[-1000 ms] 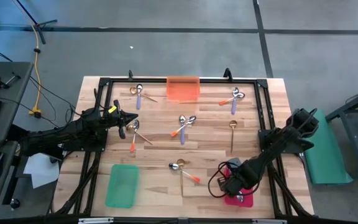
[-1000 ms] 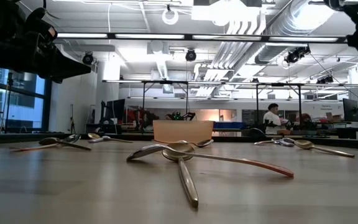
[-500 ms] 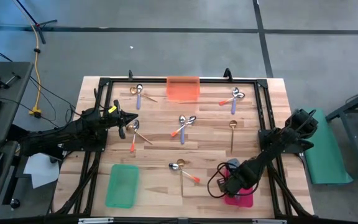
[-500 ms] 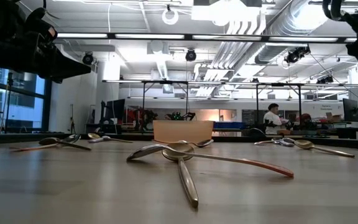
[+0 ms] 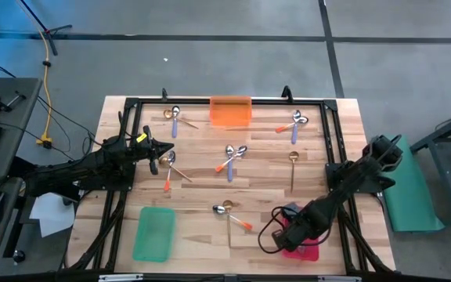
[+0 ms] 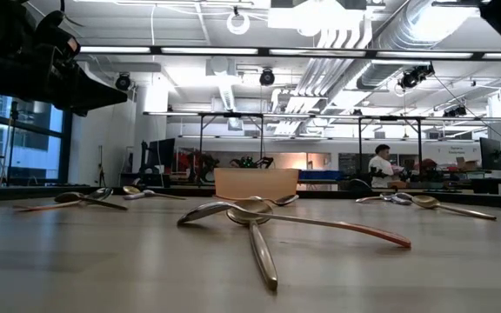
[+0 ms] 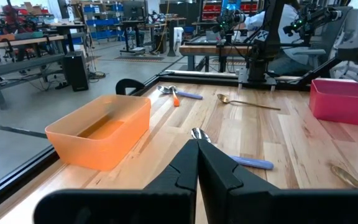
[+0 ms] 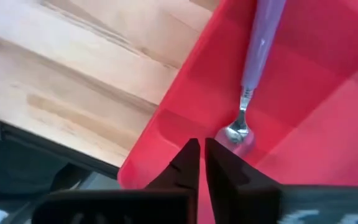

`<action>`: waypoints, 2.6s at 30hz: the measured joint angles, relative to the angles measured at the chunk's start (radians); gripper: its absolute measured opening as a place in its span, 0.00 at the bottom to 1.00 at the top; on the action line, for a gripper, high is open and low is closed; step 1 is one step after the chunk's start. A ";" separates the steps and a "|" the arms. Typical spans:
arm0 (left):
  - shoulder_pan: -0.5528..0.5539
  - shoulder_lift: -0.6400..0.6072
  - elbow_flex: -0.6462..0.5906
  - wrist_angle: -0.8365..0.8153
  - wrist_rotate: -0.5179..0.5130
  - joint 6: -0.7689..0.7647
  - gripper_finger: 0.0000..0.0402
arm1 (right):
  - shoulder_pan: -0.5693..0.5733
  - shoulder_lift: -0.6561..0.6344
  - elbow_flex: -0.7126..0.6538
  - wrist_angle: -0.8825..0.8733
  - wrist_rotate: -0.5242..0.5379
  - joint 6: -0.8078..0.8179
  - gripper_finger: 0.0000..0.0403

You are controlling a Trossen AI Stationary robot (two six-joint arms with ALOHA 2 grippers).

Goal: Sort silverware by color (type)
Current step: Put the orange spoon into the orange bin

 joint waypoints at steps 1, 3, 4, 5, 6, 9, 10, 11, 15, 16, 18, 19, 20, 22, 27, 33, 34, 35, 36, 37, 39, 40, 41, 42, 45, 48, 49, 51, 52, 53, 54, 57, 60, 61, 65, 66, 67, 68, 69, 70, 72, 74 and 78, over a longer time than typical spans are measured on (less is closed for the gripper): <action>0.000 0.000 0.000 0.000 0.000 0.000 0.00 | -0.004 -0.003 0.001 0.000 0.011 -0.022 0.01; 0.000 0.000 0.000 0.000 0.000 0.000 0.00 | -0.022 -0.005 0.006 0.001 0.025 -0.077 0.01; 0.000 0.000 0.000 0.000 0.000 0.000 0.00 | -0.037 -0.009 0.006 0.001 0.037 -0.118 0.00; 0.000 0.000 0.000 0.000 0.000 0.000 0.00 | -0.056 -0.014 0.007 0.000 0.046 -0.164 0.00; 0.000 0.000 0.000 0.000 0.000 0.000 0.00 | -0.079 -0.018 0.007 -0.002 0.057 -0.215 0.00; 0.000 0.000 0.000 0.000 0.000 0.000 0.00 | -0.163 -0.032 0.008 -0.025 0.081 -0.400 0.00; 0.000 0.000 0.000 0.000 0.000 0.000 0.00 | -0.196 -0.039 0.008 -0.029 0.089 -0.469 0.00; 0.000 0.000 0.000 0.000 0.000 0.000 0.00 | -0.233 -0.046 0.008 -0.029 0.096 -0.541 0.00; 0.000 0.000 0.000 0.000 0.000 0.000 0.00 | -0.397 -0.062 0.008 -0.030 0.110 -0.827 0.00; 0.000 0.000 0.000 0.000 0.000 0.000 0.00 | -0.440 -0.062 0.008 -0.032 0.110 -0.901 0.00; 0.000 0.000 0.000 0.000 0.000 0.000 0.00 | -0.528 -0.062 0.008 -0.063 0.119 -1.032 0.00; 0.000 0.000 0.000 0.000 0.000 0.000 0.00 | -0.573 -0.059 0.008 -0.087 0.129 -1.095 0.00; 0.000 0.000 0.000 0.000 0.000 0.000 0.00 | -0.617 -0.055 0.008 -0.114 0.140 -1.154 0.00; 0.000 0.000 0.000 0.000 0.000 0.000 0.00 | -0.698 -0.053 0.008 -0.177 0.167 -1.276 0.00; 0.000 0.000 0.000 0.000 0.000 0.000 0.00 | -0.886 -0.054 0.008 -0.228 0.267 -1.564 0.00; 0.000 0.000 0.000 0.000 0.000 0.000 0.00 | -1.087 -0.013 0.008 -0.233 0.287 -1.764 0.00; 0.000 0.000 0.000 0.000 0.000 0.000 0.00 | -1.110 -0.007 0.008 -0.232 0.286 -1.799 0.00; 0.000 0.000 0.000 0.000 0.000 0.000 0.00 | -1.129 -0.001 0.008 -0.229 0.288 -1.832 0.00; 0.000 0.000 0.000 0.000 0.000 0.000 0.00 | -1.147 0.004 0.007 -0.229 0.299 -1.866 0.00; 0.000 0.000 0.000 0.000 0.000 0.000 0.00 | -1.163 0.007 0.007 -0.230 0.316 -1.896 0.00; 0.000 0.000 0.000 0.000 0.000 0.000 0.00 | -1.189 0.014 0.007 -0.230 0.348 -1.955 0.00; 0.000 0.000 0.000 0.000 0.000 0.000 0.00 | -1.201 0.019 0.007 -0.230 0.365 -1.978 0.00; 0.000 0.000 0.000 0.000 0.000 0.000 0.00 | -1.212 0.025 0.007 -0.230 0.379 -2.000 0.00; 0.000 0.000 0.000 0.000 0.000 0.000 0.00 | -1.223 0.030 0.007 -0.230 0.390 -2.020 0.01; 0.000 0.000 0.000 0.000 0.000 0.000 0.00 | -1.254 0.052 0.007 -0.228 0.422 -2.074 0.06; 0.000 0.000 0.000 0.000 0.000 0.000 0.00 | -1.289 0.074 0.007 -0.207 0.438 -2.127 0.15; 0.000 0.000 0.000 0.000 0.000 0.000 0.00 | -1.301 0.085 0.007 -0.196 0.442 -2.143 0.18; 0.000 0.000 0.000 0.000 0.000 0.000 0.00 | -1.325 0.105 0.007 -0.178 0.443 -2.182 0.23; 0.000 0.000 0.000 0.000 0.000 0.000 0.00 | -1.336 0.116 0.007 -0.174 0.442 -2.210 0.25; 0.000 0.000 0.000 0.000 0.000 0.000 0.00 | -1.347 0.129 0.007 -0.172 0.442 -2.239 0.27; 0.000 0.000 0.000 0.000 0.000 0.000 0.00 | -1.358 0.140 0.007 -0.171 0.443 -2.262 0.28; 0.000 0.000 0.000 0.000 0.000 0.000 0.00 | -1.392 0.166 0.007 -0.157 0.450 -2.319 0.29; 0.000 0.000 0.000 0.000 0.000 0.000 0.00 | -1.420 0.178 0.007 -0.132 0.453 -2.377 0.29; 0.000 0.000 0.000 0.000 0.000 0.000 0.00 | -1.428 0.178 0.007 -0.121 0.453 -2.396 0.29; 0.000 0.000 0.000 0.000 0.000 0.000 0.00 | -1.462 0.178 0.007 -0.057 0.451 -2.500 0.29; 0.000 0.000 0.000 0.000 0.000 0.000 0.00 | -1.471 0.178 0.007 -0.045 0.445 -2.524 0.29; 0.000 0.000 0.000 0.000 0.000 0.000 0.00 | -1.481 0.178 0.007 -0.033 0.436 -2.546 0.29; 0.000 0.000 0.000 0.000 0.000 0.000 0.00 | -1.488 0.178 0.007 -0.024 0.425 -2.565 0.29; 0.000 0.000 0.000 0.000 0.000 0.000 0.00 | -1.497 0.178 0.007 -0.020 0.414 -2.579 0.29; 0.000 0.000 0.000 0.000 0.000 0.000 0.00 | -1.506 0.178 0.007 -0.020 0.402 -2.591 0.29; 0.000 0.000 0.000 0.000 0.000 0.000 0.00 | -1.522 0.178 0.007 -0.020 0.396 -2.611 0.29; 0.000 0.000 0.000 0.000 0.000 0.000 0.00 | -1.537 0.178 0.007 -0.014 0.391 -2.622 0.29; 0.000 0.000 0.000 0.000 0.000 0.000 0.00 | -1.559 0.178 0.007 -0.010 0.343 -2.644 0.29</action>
